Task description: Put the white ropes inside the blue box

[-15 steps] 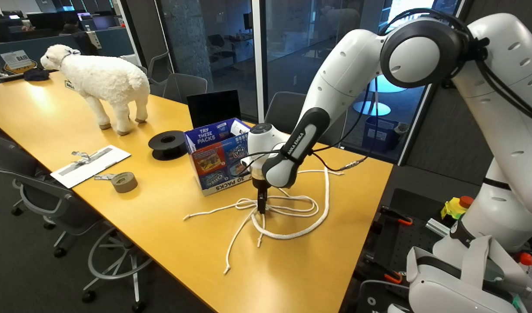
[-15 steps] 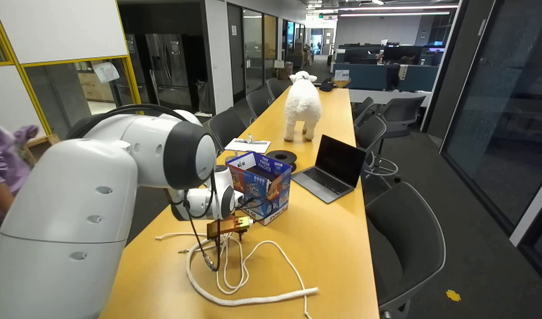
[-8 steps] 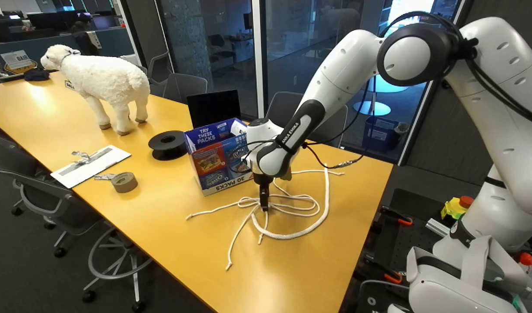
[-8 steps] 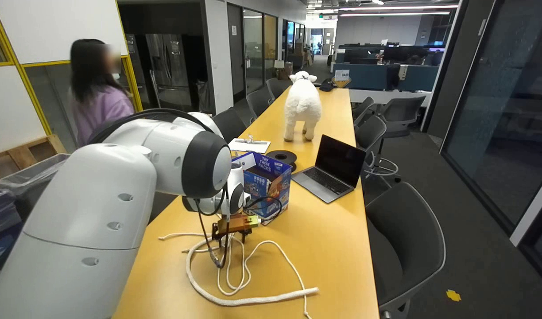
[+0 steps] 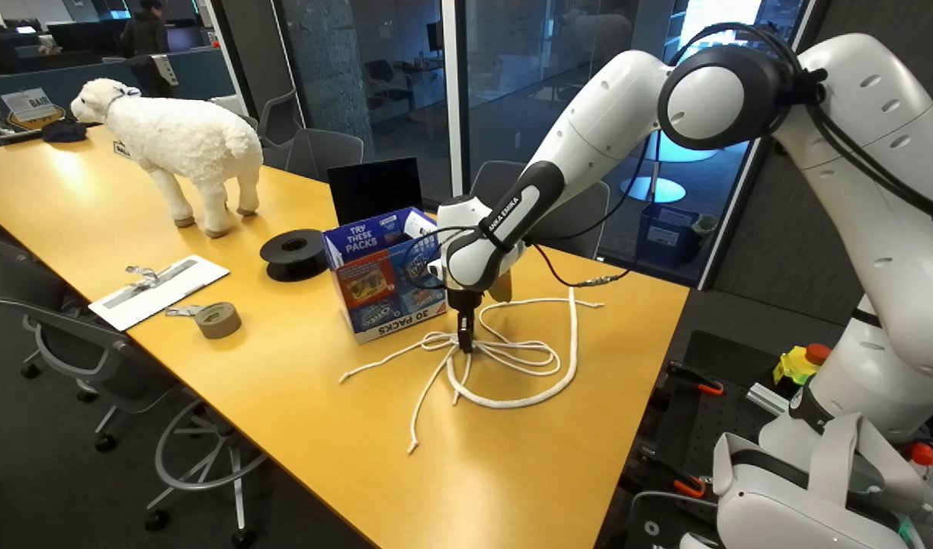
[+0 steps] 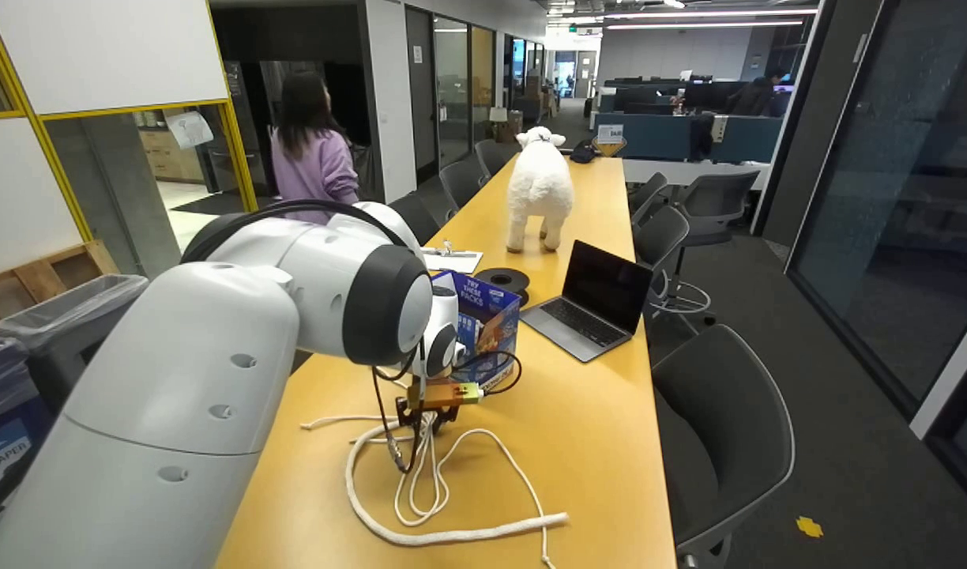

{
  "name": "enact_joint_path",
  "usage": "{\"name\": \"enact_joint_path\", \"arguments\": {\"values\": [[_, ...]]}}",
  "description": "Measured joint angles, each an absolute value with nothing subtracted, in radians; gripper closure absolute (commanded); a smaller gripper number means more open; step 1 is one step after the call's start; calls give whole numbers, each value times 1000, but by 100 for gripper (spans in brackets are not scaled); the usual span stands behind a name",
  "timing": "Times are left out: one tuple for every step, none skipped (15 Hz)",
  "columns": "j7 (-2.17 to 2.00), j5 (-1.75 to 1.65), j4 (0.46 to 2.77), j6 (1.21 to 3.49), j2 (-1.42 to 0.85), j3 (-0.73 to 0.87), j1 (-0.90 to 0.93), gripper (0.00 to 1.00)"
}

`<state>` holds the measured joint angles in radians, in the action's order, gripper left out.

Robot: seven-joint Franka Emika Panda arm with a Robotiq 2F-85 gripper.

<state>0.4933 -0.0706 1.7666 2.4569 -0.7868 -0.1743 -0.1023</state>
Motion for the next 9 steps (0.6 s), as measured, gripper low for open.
{"name": "enact_joint_path", "arguments": {"values": [[494, -66, 1766, 2457, -787, -174, -106, 91], [493, -63, 1764, 2455, -787, -174, -109, 93], [491, -63, 1761, 2453, -787, -173, -111, 93], [489, -61, 1759, 2451, -787, -172, -111, 90], [483, -57, 1758, 2448, -787, -171, -111, 90], [472, -54, 1756, 2448, -787, -171, -111, 90], [458, -50, 1751, 2448, -787, -170, -111, 90], [444, -43, 1743, 2448, -786, -170, -111, 90], [431, -33, 1730, 2448, -784, -171, -111, 90]]}}
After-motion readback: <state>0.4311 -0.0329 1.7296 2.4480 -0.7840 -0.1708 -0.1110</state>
